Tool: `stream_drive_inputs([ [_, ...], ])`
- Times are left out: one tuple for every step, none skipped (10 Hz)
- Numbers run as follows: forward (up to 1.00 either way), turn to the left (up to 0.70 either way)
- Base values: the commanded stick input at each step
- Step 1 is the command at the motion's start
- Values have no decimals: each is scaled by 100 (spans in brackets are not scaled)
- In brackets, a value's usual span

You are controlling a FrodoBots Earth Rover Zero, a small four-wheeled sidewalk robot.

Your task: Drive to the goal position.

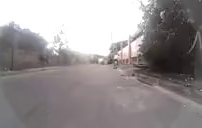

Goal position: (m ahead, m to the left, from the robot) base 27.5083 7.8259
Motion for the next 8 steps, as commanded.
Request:
stream_drive_inputs([
  [100, 0],
  [100, 0],
  [100, 0],
  [100, 0],
  [100, 0],
  [100, 0],
  [100, 0],
  [100, 0],
])
